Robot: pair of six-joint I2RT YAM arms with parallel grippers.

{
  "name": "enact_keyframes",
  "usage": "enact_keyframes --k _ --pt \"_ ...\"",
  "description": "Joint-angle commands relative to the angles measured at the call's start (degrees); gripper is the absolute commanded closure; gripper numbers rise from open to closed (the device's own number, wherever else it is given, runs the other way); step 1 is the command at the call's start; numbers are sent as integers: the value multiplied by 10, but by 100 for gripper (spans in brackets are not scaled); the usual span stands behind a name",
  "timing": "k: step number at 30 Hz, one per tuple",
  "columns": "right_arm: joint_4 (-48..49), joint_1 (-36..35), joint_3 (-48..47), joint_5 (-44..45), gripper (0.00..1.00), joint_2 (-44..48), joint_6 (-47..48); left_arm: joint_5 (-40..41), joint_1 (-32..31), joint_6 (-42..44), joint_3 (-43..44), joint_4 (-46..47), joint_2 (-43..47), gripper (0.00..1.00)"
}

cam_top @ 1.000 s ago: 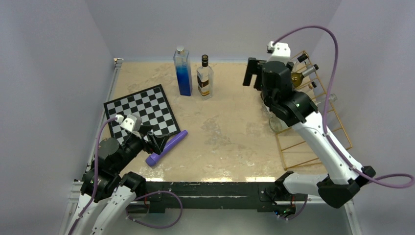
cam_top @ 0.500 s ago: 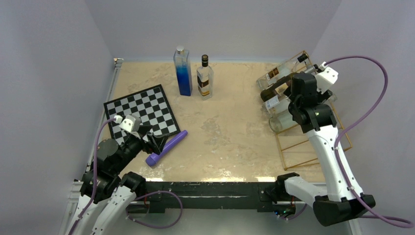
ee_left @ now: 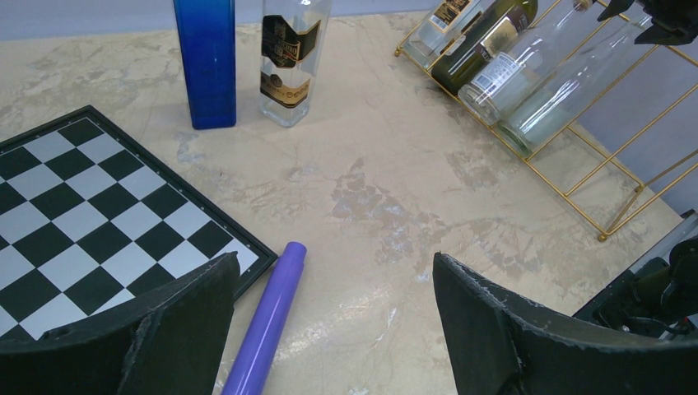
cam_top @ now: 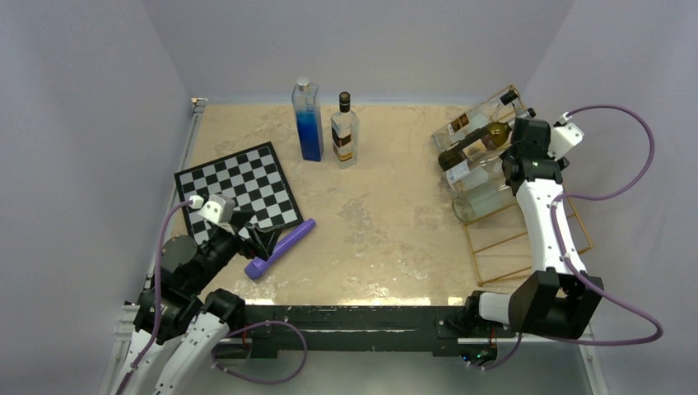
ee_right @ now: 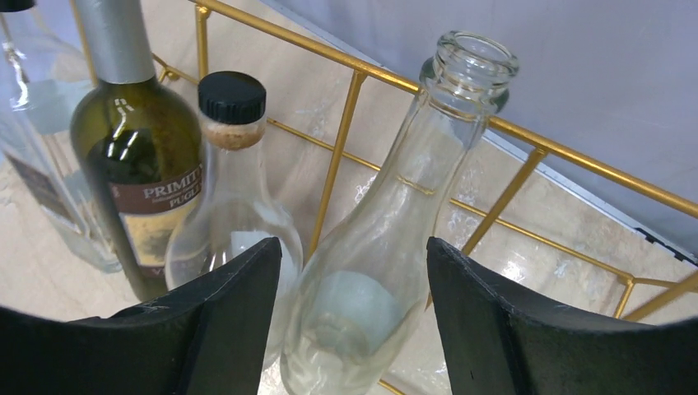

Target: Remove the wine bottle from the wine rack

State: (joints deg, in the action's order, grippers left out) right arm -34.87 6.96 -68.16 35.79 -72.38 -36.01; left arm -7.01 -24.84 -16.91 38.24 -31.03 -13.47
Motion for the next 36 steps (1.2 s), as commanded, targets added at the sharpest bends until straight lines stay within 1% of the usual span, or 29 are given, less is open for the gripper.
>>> enact_keyframes --k 1,11,14,16,19,29,30,32,36 --pt "46 21 -5 -5 32 -26 -7 1 -2 8 10 11 0 9" --pt "63 51 4 13 33 -46 -7 0 -1 10 10 13 -2 9" --pt "35 59 -10 21 33 -54 -16 0 -1 10 10 13 -2 9" --pt "27 60 -11 27 34 -51 -19 0 -1 10 10 13 -2 9" --pt "43 60 0 28 36 -48 -20 1 -1 10 10 14 -3 9" --pt "47 66 -11 28 38 -81 -21 2 -1 10 10 13 -3 9" --pt "48 67 -12 29 39 -82 -20 3 -1 10 9 13 -4 9" --pt "52 68 -10 28 45 -81 -18 3 -1 10 10 13 -4 9" --pt "69 68 -1 19 61 -69 -7 3 -1 10 10 14 -5 9"
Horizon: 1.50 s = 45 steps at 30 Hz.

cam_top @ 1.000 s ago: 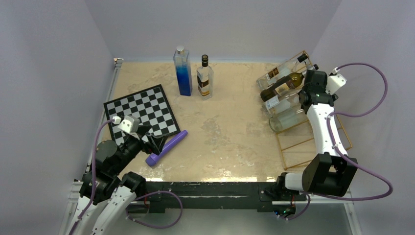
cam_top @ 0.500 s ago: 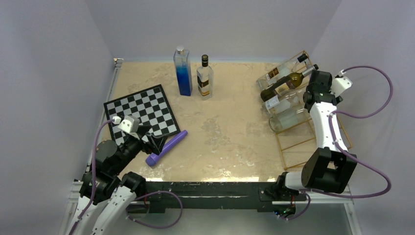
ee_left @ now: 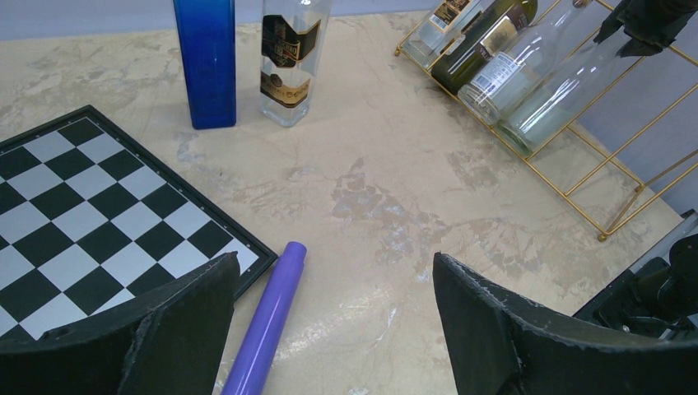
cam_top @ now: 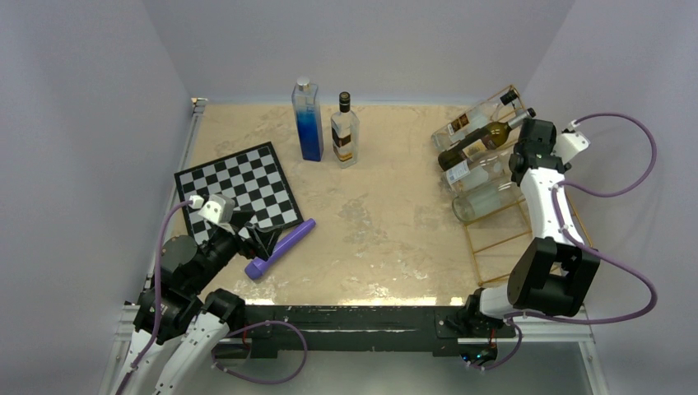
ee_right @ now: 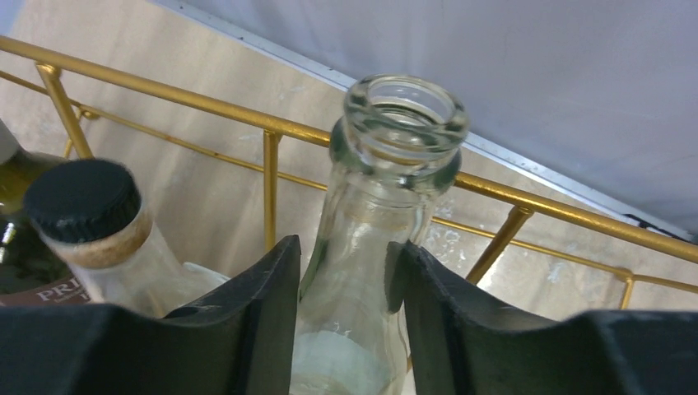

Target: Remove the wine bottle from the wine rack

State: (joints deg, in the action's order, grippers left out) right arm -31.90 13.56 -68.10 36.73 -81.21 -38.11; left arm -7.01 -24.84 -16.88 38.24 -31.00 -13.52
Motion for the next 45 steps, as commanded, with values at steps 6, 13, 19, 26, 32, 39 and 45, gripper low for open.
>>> enact_keyframes --k 6,13,19,26,32,39,45 --pt "84 2 22 -13 80 64 41 1 -1 10 10 14 -6 9" --pt "91 2 24 -8 100 111 72 -1 -1 10 10 14 -3 9" --pt "109 2 51 -33 100 160 78 -3 -1 9 10 13 1 9" --pt "134 0 90 -84 100 213 89 -5 -2 8 10 12 3 9" --pt "140 -12 109 -95 100 248 106 -6 -2 8 9 12 6 9" --pt "158 -45 122 -89 100 286 137 -11 -2 8 10 13 5 9" --pt "174 -93 130 -65 100 305 168 -15 -1 8 9 14 5 9"
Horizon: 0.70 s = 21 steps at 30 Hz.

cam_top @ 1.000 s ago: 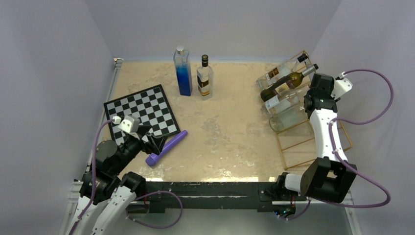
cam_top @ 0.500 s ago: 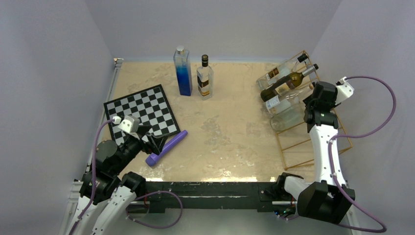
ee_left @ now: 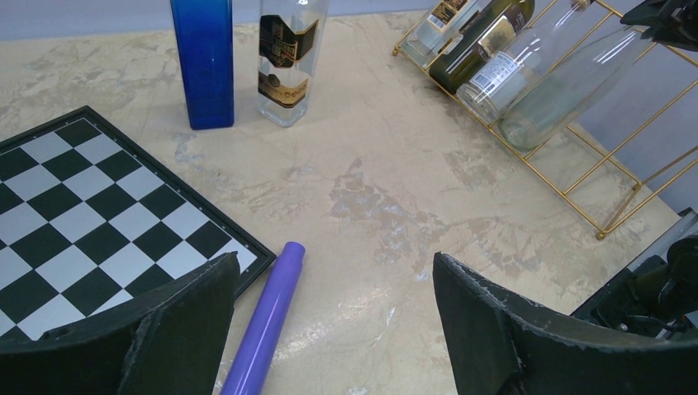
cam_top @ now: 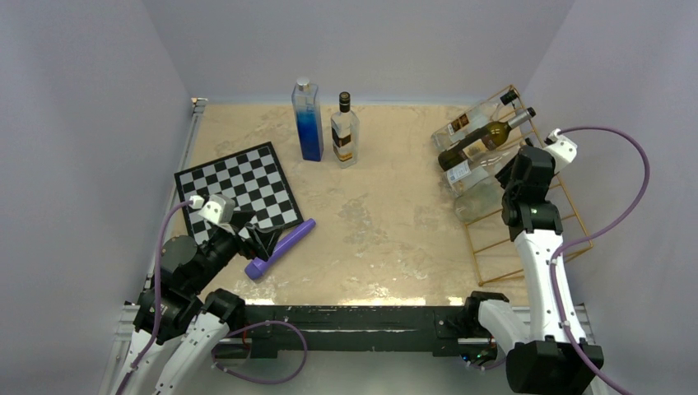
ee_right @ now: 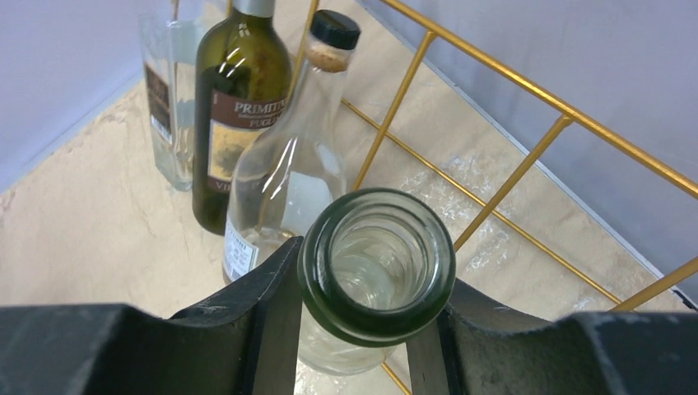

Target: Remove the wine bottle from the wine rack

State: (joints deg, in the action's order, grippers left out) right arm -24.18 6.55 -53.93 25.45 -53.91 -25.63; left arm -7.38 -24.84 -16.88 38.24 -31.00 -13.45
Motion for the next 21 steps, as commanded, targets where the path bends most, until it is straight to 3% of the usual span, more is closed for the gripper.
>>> enact_keyframes --k 1,11,21 --pt "101 -31 -7 52 100 38 47 -11 -2 8 9 14 5 9" --pt "174 -117 35 44 100 88 94 -11 -2 6 9 13 8 9" --pt "199 -221 -4 104 100 73 159 -10 -2 5 8 12 9 9"
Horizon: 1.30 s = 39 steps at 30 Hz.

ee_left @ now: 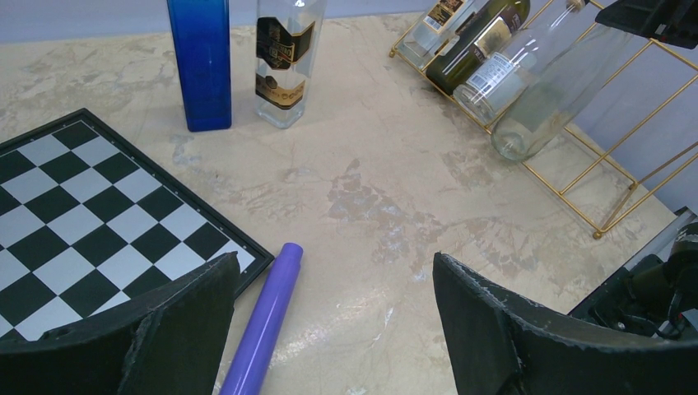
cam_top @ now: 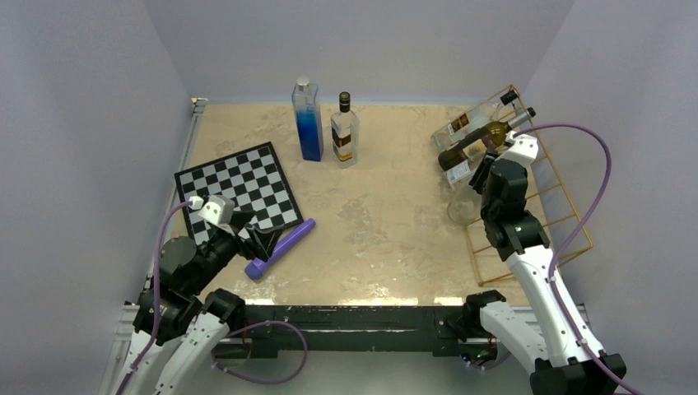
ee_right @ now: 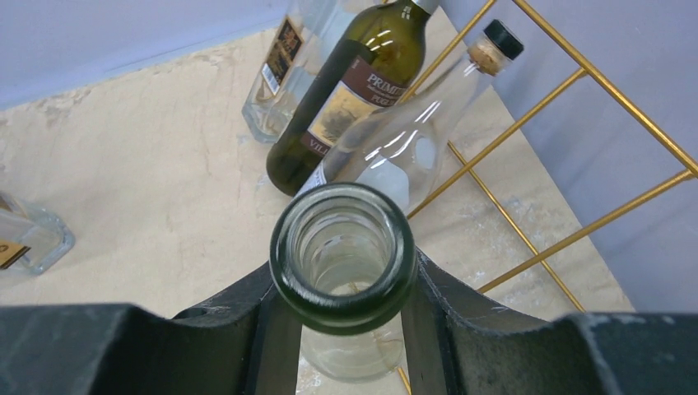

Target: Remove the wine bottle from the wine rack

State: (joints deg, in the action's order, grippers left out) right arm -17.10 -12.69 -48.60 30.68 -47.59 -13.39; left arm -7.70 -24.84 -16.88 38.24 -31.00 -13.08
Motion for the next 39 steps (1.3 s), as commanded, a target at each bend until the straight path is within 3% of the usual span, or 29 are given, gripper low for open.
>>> enact_keyframes --k 1,11,20,32,39 --pt "130 -38 -64 59 100 5 42 -6 -2 5 9 12 6 9" --pt "184 -104 -138 36 100 -90 84 -5 -2 6 8 13 0 9" --pt "250 -110 -246 -46 100 -245 101 1 -2 7 9 12 0 9" --pt "249 -110 -457 -127 100 -473 92 4 -2 10 9 13 -4 9" --pt "250 -111 -510 -171 100 -555 73 2 -2 11 9 14 -11 9"
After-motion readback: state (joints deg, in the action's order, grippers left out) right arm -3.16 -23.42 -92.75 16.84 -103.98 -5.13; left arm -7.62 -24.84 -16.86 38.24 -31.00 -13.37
